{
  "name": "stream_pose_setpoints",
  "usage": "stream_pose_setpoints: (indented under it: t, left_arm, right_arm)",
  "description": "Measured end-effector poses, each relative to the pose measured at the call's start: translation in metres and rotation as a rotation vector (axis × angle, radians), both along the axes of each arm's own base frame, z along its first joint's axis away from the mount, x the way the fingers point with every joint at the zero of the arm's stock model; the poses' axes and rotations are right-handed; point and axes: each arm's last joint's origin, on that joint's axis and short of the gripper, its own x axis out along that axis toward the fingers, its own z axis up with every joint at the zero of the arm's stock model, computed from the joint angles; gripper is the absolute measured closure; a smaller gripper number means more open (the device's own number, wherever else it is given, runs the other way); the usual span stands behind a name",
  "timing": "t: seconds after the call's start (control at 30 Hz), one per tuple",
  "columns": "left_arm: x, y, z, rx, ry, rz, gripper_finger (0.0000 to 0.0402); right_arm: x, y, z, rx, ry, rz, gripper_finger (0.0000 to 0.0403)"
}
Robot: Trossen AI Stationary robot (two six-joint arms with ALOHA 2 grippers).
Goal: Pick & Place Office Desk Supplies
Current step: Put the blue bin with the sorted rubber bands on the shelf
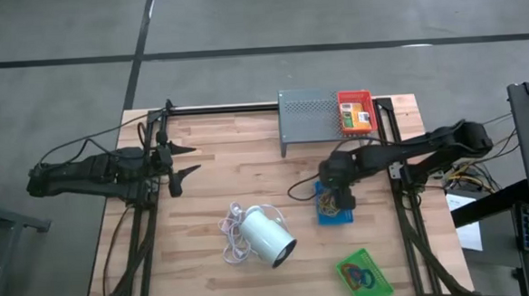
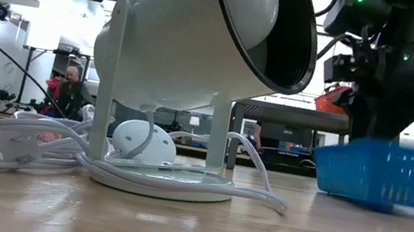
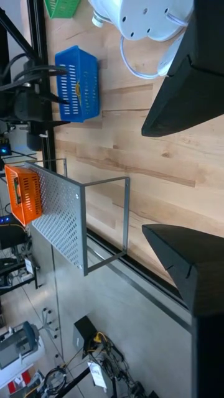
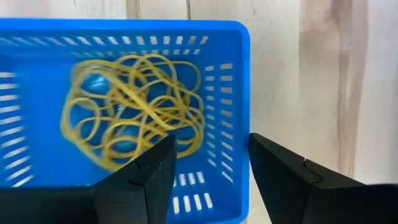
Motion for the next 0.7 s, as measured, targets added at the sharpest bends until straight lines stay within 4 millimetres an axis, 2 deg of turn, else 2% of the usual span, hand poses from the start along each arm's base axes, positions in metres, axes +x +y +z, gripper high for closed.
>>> stream_pose_setpoints:
  t: [0.33, 0.57, 0.7]
  left_arm:
    - [0.000, 0.000, 0.000, 0.000, 0.001, 0.000, 0.0158]
    - [0.000, 0.000, 0.000, 0.000, 0.000, 0.000, 0.0158]
    - [0.000, 0.000, 0.000, 0.000, 0.000, 0.000, 0.0158]
  right_arm:
    - [0.009, 0.000, -0.014, -0.019, 0.028, 0.024, 0.0229]
    - [0.005, 0.000, 0.005, -0.004, -0.063, -0.037, 0.0236]
    - [0.001, 0.000, 0.010, -0.012, -0.081, -0.004, 0.0232]
